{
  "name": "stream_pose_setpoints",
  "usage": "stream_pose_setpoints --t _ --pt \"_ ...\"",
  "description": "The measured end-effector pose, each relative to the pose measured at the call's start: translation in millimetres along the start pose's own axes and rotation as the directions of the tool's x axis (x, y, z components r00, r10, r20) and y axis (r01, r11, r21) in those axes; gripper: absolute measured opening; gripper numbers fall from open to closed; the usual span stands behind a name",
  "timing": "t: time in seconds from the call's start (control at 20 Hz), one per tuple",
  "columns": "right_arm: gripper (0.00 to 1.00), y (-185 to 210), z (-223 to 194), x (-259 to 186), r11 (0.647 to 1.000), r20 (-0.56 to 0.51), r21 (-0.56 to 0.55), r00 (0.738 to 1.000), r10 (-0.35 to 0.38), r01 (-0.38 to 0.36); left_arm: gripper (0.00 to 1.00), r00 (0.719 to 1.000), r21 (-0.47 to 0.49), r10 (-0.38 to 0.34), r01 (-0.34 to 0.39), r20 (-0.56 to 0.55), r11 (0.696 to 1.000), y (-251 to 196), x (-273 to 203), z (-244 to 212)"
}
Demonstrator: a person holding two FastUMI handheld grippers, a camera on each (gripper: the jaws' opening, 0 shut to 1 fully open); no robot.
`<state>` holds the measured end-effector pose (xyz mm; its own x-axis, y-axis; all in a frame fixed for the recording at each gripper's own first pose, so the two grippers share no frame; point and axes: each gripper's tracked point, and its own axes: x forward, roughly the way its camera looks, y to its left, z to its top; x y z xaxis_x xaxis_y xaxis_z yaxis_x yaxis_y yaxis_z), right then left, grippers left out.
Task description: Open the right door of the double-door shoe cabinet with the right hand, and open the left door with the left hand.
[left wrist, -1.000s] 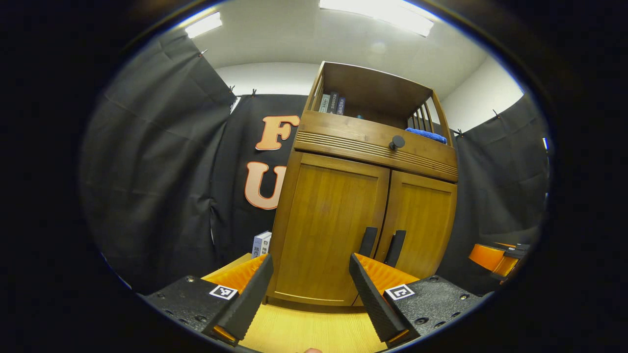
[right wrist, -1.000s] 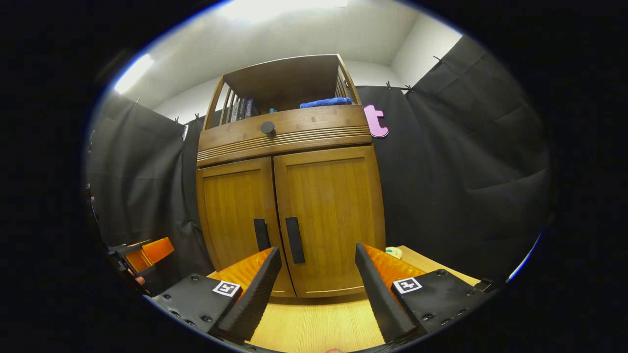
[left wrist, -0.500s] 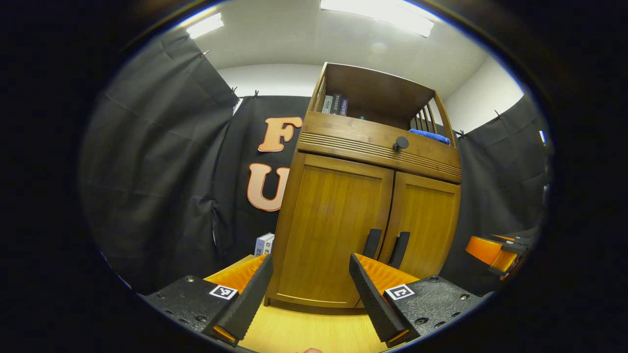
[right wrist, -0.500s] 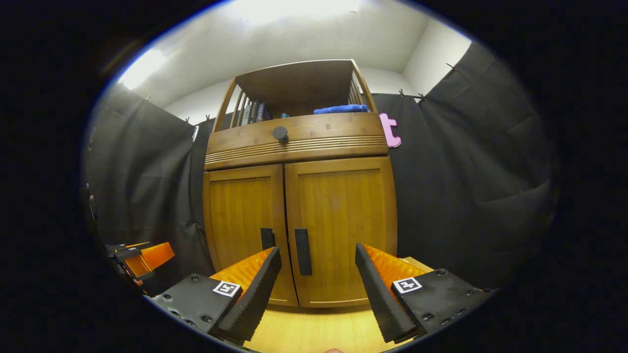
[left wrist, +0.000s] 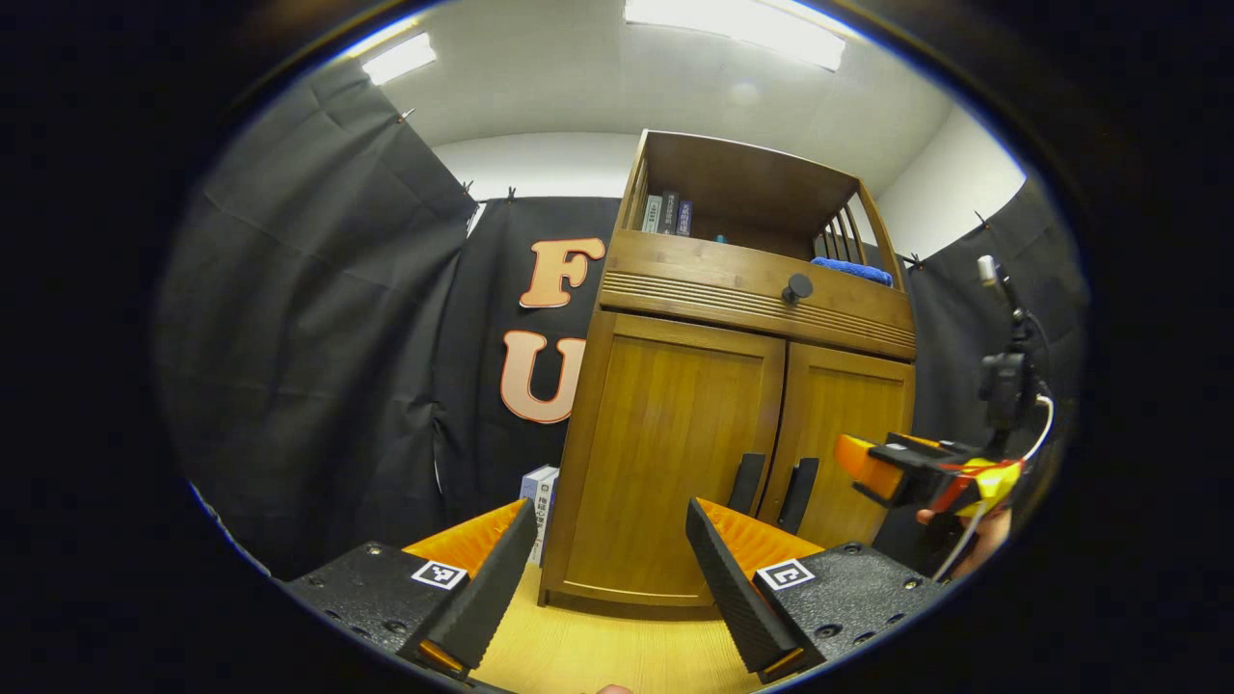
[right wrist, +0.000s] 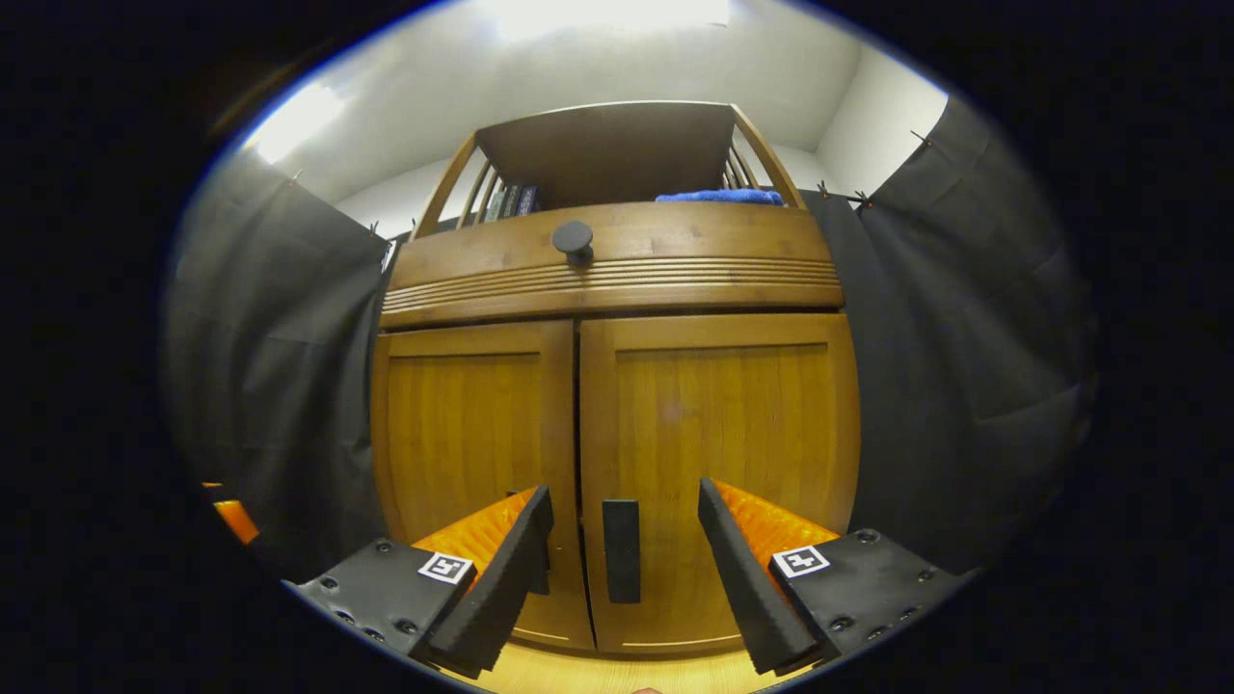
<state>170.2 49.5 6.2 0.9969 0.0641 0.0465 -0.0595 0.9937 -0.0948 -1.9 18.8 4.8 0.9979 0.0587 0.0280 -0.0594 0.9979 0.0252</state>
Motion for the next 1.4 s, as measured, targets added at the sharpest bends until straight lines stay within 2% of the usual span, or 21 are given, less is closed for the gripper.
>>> stream_pose_setpoints --t 0.1,0.25,0.4,0.5,0.55,0.6,0.75,0.8,0.85,0.9,0.95,1.0,1.1,1.2,1.3,1.35,1.4 --pt "0.93 0 -12 21 1.0 -0.027 -0.021 1.0 0.005 -0.006 0.94 1.0 0.005 0.021 -0.021 -0.003 1.0 6 -3 0" --pt "0.93 -3 -37 44 0.999 -0.075 -0.039 0.997 -0.005 0.002 0.94 0.999 0.003 0.042 -0.042 -0.007 0.999 10 -7 -1" --pt "0.94 -4 -57 58 0.999 -0.129 -0.048 0.992 -0.013 0.007 0.94 0.998 0.01 0.057 -0.057 0.001 0.998 13 -10 1" --pt "0.98 -3 -66 70 0.999 -0.143 -0.05 0.99 -0.017 0.01 0.91 0.998 0.014 0.06 -0.06 0.007 0.998 14 -12 3" --pt "0.98 -4 -68 74 0.998 -0.147 -0.055 0.989 -0.027 0.019 0.9 0.998 0.015 0.062 -0.062 0.008 0.998 14 -12 3" --pt "0.94 -7 -72 76 0.998 -0.154 -0.062 0.987 -0.04 0.031 0.9 0.998 0.015 0.062 -0.062 0.009 0.998 15 -13 3" --pt "0.94 -14 -81 88 0.996 -0.186 -0.071 0.98 -0.073 0.061 0.91 0.998 0.013 0.065 -0.065 0.008 0.998 16 -12 1" --pt "0.98 -10 -81 89 0.998 -0.187 -0.055 0.981 -0.05 0.041 0.91 0.998 0.013 0.067 -0.068 0.009 0.998 17 -11 1" --pt "0.94 -9 -82 91 0.998 -0.184 -0.049 0.982 -0.046 0.037 0.91 0.997 0.013 0.071 -0.071 0.011 0.997 18 -10 2" --pt "0.85 -9 -81 90 0.998 -0.18 -0.049 0.983 -0.037 0.028 0.91 0.997 0.012 0.074 -0.074 0.014 0.997 19 -8 3" --pt "0.92 -9 -82 91 0.999 -0.178 -0.046 0.984 -0.026 0.018 0.91 0.997 0.012 0.075 -0.075 0.016 0.997 20 -8 2" --pt "0.84 -9 -82 90 0.999 -0.179 -0.042 0.984 -0.022 0.015 0.9 0.997 0.013 0.075 -0.075 0.018 0.997 20 -8 2" --pt "0.9 -7 -84 88 0.999 -0.191 -0.032 0.982 -0.012 0.006 0.91 0.997 0.016 0.074 -0.074 0.026 0.997 21 -9 4" --pt "0.64 5 -85 90 0.999 -0.208 0.001 0.977 0.034 -0.034 0.91 0.997 0.017 0.071 -0.071 0.029 0.997 20 -7 6" --pt "0.37 8 -86 92 1.0 -0.208 -0.007 0.978 0.025 -0.027 0.91 0.997 0.016 0.073 -0.073 0.035 0.997 21 -9 8" --pt "0.36 9 -89 94 0.999 -0.221 -0.014 0.975 0.026 -0.03 0.91 0.996 0.015 0.077 -0.078 0.04 0.997 24 -10 10" --pt "0.41 9 -89 91 1.0 -0.226 -0.004 0.974 0.026 -0.027 0.91 0.996 0.014 0.081 -0.082 0.042 0.997 27 -12 10"
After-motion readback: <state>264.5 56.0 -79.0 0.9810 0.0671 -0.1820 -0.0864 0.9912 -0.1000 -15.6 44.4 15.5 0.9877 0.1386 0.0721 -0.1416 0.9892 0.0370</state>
